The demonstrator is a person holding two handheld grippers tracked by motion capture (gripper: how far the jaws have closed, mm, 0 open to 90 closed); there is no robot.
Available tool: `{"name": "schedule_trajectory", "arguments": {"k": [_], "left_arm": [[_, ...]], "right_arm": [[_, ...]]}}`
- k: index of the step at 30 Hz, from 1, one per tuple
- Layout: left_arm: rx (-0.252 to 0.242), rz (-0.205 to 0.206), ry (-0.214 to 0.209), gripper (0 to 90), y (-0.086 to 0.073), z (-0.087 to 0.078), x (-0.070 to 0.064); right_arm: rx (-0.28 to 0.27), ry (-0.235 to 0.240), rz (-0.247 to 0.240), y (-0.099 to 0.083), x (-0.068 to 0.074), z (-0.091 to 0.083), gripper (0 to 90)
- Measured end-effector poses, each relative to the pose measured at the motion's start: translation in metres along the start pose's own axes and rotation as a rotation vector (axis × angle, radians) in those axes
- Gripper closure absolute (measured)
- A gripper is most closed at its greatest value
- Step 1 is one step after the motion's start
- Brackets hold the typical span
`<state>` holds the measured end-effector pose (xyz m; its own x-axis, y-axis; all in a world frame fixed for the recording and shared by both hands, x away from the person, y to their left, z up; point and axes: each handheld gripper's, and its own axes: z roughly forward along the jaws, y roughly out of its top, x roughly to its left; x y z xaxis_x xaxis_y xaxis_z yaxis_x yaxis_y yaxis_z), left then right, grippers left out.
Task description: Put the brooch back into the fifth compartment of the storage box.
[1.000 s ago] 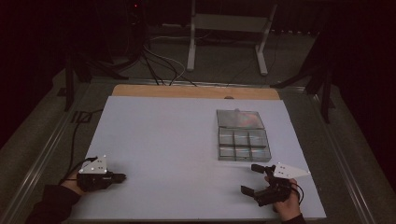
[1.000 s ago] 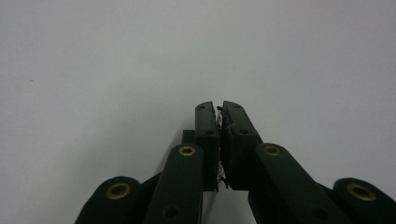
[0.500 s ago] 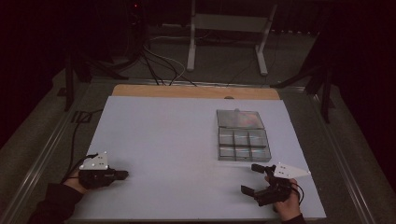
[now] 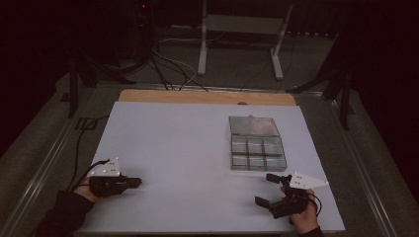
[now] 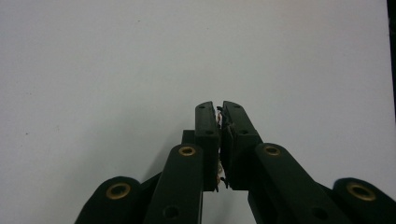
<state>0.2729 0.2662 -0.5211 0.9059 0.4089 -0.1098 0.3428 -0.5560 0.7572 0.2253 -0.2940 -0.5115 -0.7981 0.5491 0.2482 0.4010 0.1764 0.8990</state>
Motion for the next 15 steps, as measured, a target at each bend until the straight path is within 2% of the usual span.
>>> {"name": "schedule_trajectory", "arguments": {"k": [5,15], "left_arm": [[0.002,-0.008,-0.018,87.7,0.006,0.004,0.0],[0.0,0.001,-0.046,87.7,0.019,0.013,0.001]], "right_arm": [[0.003,0.001,0.001,0.0,0.0,0.0,0.0],[0.004,0.0,0.0,0.0,0.0,0.0,0.0]]}}
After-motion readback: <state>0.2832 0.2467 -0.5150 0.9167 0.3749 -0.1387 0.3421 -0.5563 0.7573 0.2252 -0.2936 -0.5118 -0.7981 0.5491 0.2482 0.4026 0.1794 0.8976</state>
